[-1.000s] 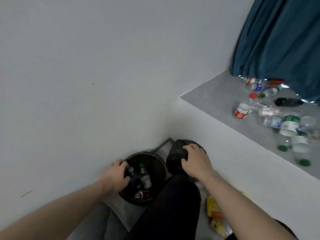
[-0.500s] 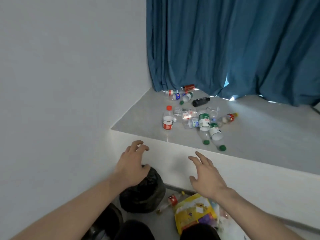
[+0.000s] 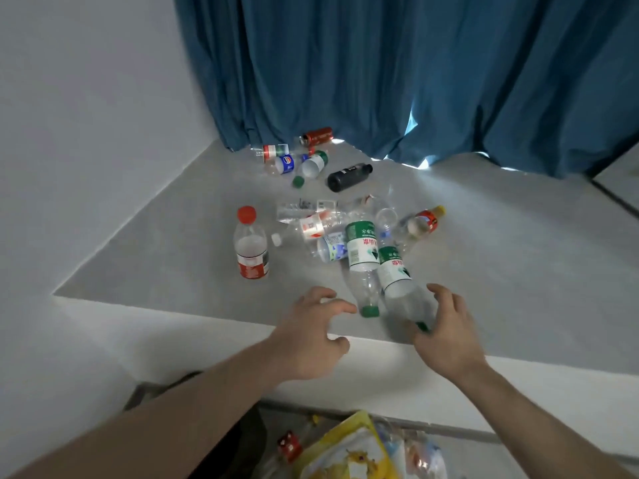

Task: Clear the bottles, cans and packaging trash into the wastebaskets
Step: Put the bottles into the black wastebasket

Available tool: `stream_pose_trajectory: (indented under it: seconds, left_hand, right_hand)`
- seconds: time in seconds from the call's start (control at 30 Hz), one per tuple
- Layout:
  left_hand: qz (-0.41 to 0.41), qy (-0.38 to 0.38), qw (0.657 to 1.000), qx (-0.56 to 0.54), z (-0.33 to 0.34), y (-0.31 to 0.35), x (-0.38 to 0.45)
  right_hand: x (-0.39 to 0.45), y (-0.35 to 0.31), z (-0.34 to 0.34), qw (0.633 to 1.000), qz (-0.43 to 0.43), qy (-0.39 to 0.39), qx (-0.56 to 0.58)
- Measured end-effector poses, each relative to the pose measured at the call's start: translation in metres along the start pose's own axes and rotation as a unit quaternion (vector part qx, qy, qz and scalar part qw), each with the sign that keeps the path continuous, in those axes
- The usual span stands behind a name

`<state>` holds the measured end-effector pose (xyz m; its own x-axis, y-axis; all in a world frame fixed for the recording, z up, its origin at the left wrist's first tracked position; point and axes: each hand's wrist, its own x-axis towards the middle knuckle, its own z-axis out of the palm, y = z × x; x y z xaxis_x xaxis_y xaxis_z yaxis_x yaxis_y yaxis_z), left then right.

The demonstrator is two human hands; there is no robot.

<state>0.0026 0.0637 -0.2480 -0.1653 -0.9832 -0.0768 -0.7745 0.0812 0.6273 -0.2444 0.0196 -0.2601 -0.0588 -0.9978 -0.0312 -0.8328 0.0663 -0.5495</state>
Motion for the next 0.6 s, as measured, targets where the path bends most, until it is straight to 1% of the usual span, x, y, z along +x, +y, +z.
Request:
stream_pose_trajectory:
  seconds: [0.07, 0.13, 0.17, 0.23, 0.3, 0.37, 0.43, 0.6]
  left_hand:
    - [-0.037, -0.065, 0.997, -0.013, 0.019, 0.014, 0.028]
    - [-0.090, -0.117, 0.988, -0.053, 0.038, 0.025, 0.051]
    - [-0.116, -0.130, 0.981, -0.083, 0.046, 0.030, 0.061]
    - [-0.139, -0.132, 0.975, -0.111, 0.065, 0.028, 0.083]
    - [-0.160, -0.140, 0.972, -0.100, 0.075, 0.031, 0.096]
    - [-0.187, -0.124, 0.969, -0.098, 0.068, 0.047, 0.095]
    - [-0.212, -0.105, 0.964, -0.122, 0.060, 0.058, 0.089]
    - [-0.227, -0.084, 0.955, -0.171, 0.022, 0.084, 0.049]
  right_hand:
    - [0.013, 0.009, 0.003, 0.996, 0.068, -0.046, 0.020]
    - [0.017, 0.013, 0.003, 0.991, 0.096, -0.079, 0.042]
    - [0.018, 0.014, 0.001, 0.990, 0.101, -0.087, 0.042]
    - [0.019, 0.014, -0.002, 0.988, 0.112, -0.096, 0.036]
    - [0.020, 0.013, -0.008, 0.985, 0.138, -0.101, 0.036]
    - [0.020, 0.010, -0.016, 0.982, 0.160, -0.092, 0.037]
    - [0.018, 0.004, -0.028, 0.979, 0.184, -0.077, 0.048]
    - [-0.002, -0.013, -0.076, 0.968, 0.228, -0.082, 0.065]
